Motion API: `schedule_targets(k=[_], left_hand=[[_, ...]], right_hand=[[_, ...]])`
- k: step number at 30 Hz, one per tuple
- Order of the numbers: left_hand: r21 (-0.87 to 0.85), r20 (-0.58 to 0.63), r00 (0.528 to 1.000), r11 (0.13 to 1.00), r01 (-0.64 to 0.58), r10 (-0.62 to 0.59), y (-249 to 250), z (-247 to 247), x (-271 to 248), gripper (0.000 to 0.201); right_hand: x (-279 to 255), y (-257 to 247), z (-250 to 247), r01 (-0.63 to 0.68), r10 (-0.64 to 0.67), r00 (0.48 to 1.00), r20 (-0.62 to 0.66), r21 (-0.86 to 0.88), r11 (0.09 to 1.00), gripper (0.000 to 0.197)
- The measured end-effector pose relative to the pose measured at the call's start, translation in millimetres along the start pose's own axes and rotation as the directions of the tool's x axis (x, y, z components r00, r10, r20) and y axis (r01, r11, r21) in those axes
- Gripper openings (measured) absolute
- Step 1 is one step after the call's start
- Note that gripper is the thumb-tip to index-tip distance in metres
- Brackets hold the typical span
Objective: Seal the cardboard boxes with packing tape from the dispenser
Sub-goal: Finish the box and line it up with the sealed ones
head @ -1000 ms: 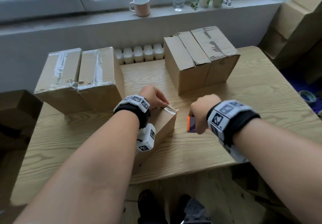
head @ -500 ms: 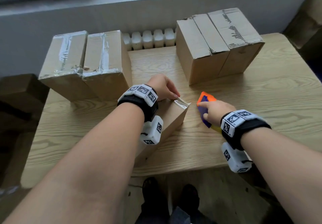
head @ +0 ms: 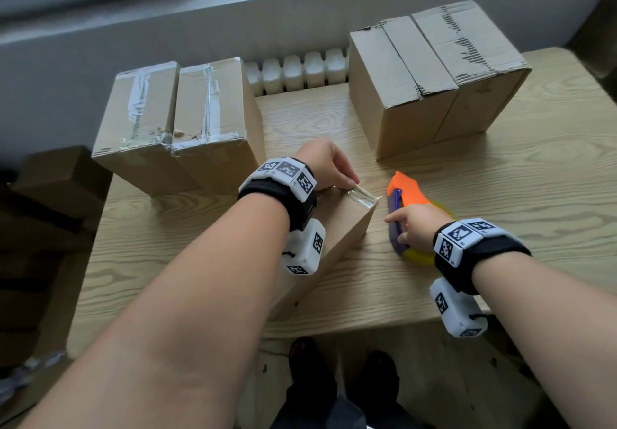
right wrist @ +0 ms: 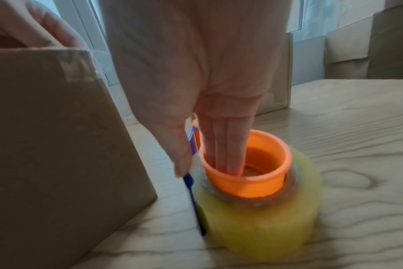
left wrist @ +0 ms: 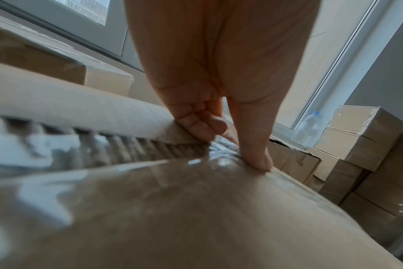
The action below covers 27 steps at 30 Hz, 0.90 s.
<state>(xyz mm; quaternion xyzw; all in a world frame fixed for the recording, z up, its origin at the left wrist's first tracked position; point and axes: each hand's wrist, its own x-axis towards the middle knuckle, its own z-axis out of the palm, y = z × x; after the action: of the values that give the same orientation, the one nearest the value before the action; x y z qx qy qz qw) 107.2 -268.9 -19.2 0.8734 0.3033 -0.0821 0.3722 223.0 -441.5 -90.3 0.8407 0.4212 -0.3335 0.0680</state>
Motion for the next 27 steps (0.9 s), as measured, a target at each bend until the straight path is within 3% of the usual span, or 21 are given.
schedule_targets(k=[3,5,6,8,11,15,23,27], left_hand=[[0.020,-0.024,1.000,1.000,0.000,0.000,-2,-1,0,0.014],[0.020,-0.035,0.999,1.000,-0.003,0.004,-4,-2,-1,0.013],[0.008,-0.038,0.999,1.000,-0.007,0.007,-5,-3,-2,0.013],[-0.009,-0.054,0.998,1.000,-0.021,0.021,-6,-3,-3,0.013],[0.001,-0.079,0.996,0.999,-0.038,0.038,-6,-2,-4,0.012],[-0.016,-0.107,0.993,0.999,-0.050,0.048,-9,1,-4,0.014],[0.000,-0.234,0.972,1.000,0.016,-0.016,-34,-7,-16,0.021],[0.082,-0.252,0.960,0.985,0.149,-0.124,-37,-19,-30,0.045]], right_hand=[[-10,-4,-17,-0.048,0.049,0.983,-0.179,0.010,0.999,0.038],[-19,-13,-34,0.005,0.090,0.923,-0.375,0.245,0.970,0.022],[-23,-20,-40,0.095,0.098,0.902,-0.420,0.415,0.905,0.022],[-32,-37,-45,0.195,0.092,0.917,-0.388,0.637,0.745,0.033],[-35,-49,-40,0.150,0.106,0.945,-0.309,0.699,0.699,0.022],[-26,-46,-43,0.061,0.106,0.983,-0.153,0.804,0.592,0.026],[-21,-52,-36,0.093,0.151,0.959,-0.241,0.768,0.634,0.027],[-16,-55,-32,0.091,0.154,0.955,-0.255,0.743,0.663,0.031]])
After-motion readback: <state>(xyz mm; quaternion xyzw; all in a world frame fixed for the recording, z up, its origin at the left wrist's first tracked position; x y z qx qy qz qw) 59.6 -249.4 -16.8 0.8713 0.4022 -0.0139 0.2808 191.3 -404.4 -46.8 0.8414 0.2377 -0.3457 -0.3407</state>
